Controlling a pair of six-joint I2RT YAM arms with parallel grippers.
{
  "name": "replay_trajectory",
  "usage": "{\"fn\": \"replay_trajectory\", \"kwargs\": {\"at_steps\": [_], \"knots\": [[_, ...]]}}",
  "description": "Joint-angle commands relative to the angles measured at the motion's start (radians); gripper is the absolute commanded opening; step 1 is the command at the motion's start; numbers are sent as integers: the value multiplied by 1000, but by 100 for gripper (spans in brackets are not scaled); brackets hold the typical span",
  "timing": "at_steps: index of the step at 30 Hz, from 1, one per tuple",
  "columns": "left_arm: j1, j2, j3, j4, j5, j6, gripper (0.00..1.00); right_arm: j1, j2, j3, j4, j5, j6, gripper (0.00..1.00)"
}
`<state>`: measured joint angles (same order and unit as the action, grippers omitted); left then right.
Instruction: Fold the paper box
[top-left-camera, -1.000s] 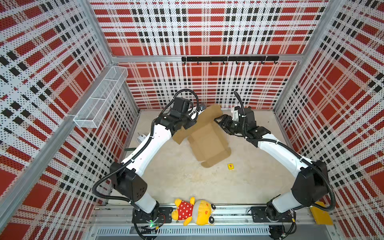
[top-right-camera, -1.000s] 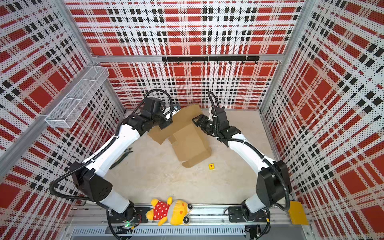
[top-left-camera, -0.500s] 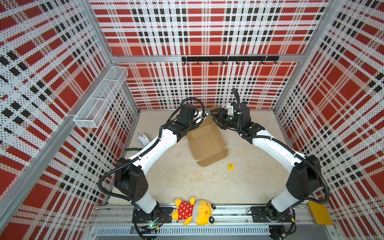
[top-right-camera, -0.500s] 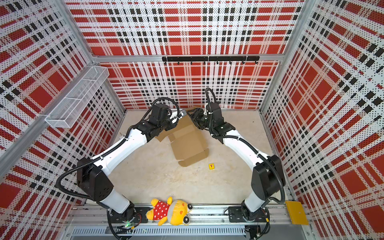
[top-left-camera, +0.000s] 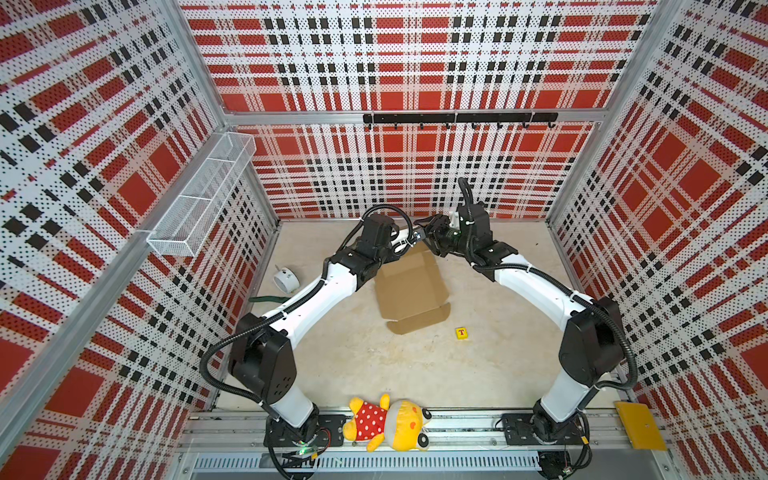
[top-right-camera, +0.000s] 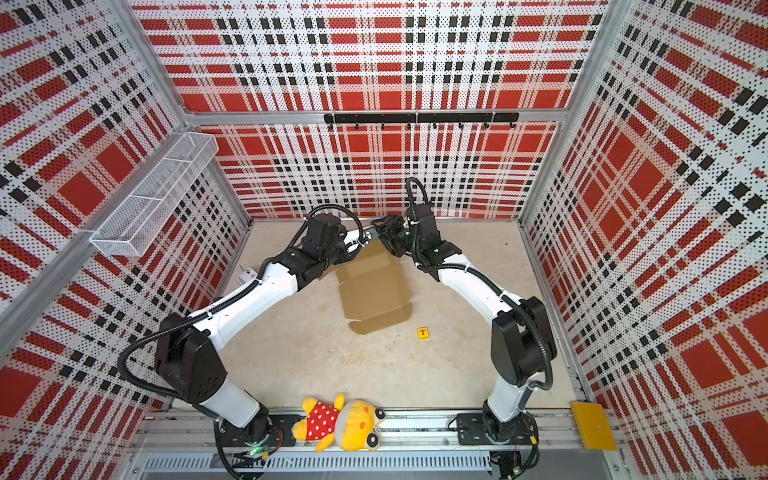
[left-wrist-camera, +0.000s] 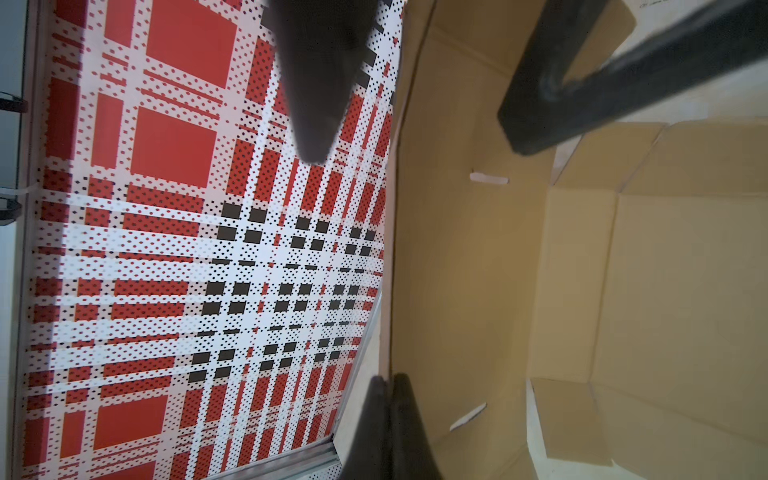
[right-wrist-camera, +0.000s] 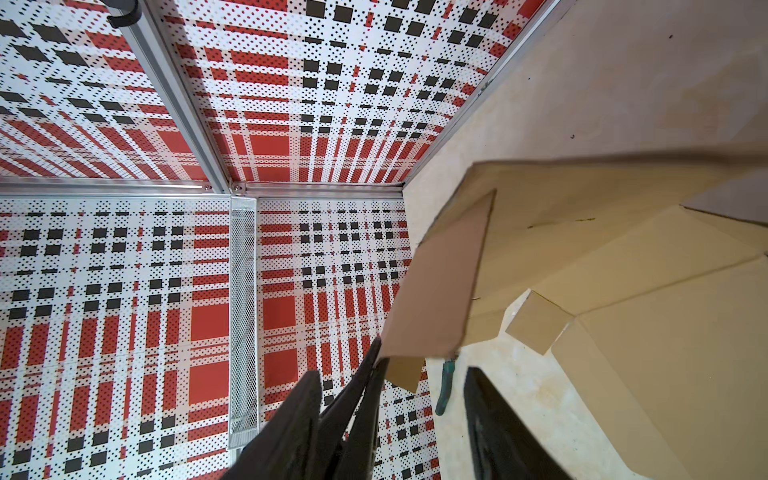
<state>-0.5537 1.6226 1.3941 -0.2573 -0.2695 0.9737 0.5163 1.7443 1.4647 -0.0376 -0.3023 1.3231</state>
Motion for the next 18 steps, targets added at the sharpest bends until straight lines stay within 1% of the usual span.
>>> {"fn": "replay_trajectory", "kwargs": {"at_steps": [1,4,9,11,13,14,18], "knots": [[-20,-19,-16,40,10,17,1,2,42,43,58,-3,25,54],[-23,-19,-30,39,23,2,1,2,58,61,48,2,14,53],[-29,-20,-42,37,19,-20,1,1,77,45,53,-4,18,47],[-31,-18,-53,36,27,-21,1,1,79,24,61,1,24,43],[-35,-17,-56,36,25,-24,1,1,88,7,90,-4,43,35],[-36,-17,-54,36,21,-29,1,1,93,11,93,-12,44,33],[-36,-11,-58,36,31,-35,0,1,108,23,79,-9,23,29]]}}
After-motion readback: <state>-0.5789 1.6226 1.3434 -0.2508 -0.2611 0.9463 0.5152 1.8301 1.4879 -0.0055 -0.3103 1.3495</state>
